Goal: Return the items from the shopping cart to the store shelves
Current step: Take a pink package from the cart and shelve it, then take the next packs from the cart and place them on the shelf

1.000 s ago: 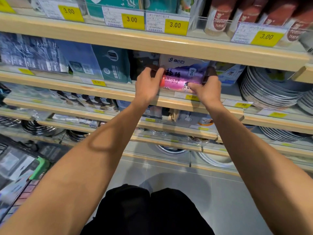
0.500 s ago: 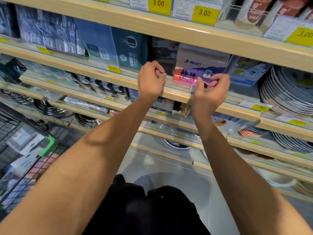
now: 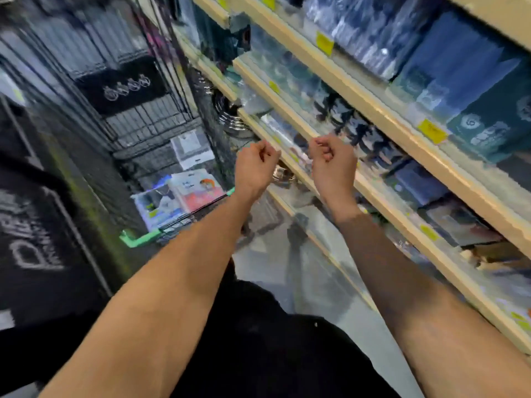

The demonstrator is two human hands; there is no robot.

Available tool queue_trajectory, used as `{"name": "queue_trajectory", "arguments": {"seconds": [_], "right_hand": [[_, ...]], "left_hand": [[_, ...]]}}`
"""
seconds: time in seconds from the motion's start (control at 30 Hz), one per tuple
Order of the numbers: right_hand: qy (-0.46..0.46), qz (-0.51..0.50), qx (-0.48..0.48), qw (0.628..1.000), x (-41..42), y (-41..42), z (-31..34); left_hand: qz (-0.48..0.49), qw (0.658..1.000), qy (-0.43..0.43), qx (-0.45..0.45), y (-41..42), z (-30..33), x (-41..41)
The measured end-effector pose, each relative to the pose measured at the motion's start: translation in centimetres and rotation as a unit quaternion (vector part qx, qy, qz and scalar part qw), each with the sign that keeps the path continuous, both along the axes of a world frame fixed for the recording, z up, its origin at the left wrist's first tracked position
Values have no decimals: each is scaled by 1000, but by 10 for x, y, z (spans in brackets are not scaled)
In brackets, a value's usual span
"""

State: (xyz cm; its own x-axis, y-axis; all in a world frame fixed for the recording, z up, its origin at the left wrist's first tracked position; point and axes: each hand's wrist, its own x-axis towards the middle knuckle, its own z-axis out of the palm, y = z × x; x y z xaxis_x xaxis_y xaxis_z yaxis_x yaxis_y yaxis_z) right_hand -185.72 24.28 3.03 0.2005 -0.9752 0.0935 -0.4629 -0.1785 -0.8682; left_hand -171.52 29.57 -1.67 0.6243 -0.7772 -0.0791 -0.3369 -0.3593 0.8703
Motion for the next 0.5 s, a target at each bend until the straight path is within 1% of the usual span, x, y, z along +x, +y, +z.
{"name": "queue_trajectory", "arguments": {"seconds": [0.1, 0.13, 0.2, 0.27, 0.33, 0.4, 0.43, 0.5], "right_hand": [[25, 78, 50, 995, 73, 14, -22], [42, 103, 79, 991, 96, 21, -31], [64, 153, 135, 977, 140, 34, -54], [93, 195, 158, 964, 167, 44, -77], [147, 217, 163, 951, 174, 48, -91], [182, 238, 201, 933, 198, 41, -116], [197, 240, 218, 925, 204, 36, -123], [220, 259, 218, 915, 224, 21, -142]], "left_hand": [[48, 993, 45, 96, 41, -26, 71], [53, 988, 59, 131, 54, -38, 97], [53, 973, 74, 211, 83, -63, 149], [60, 954, 93, 279, 105, -87, 185], [65, 938, 137, 311, 119, -99, 198], [73, 924, 172, 334, 120, -121, 218], [68, 921, 181, 339, 117, -125, 223], [82, 920, 183, 335, 106, -144, 237]]}}
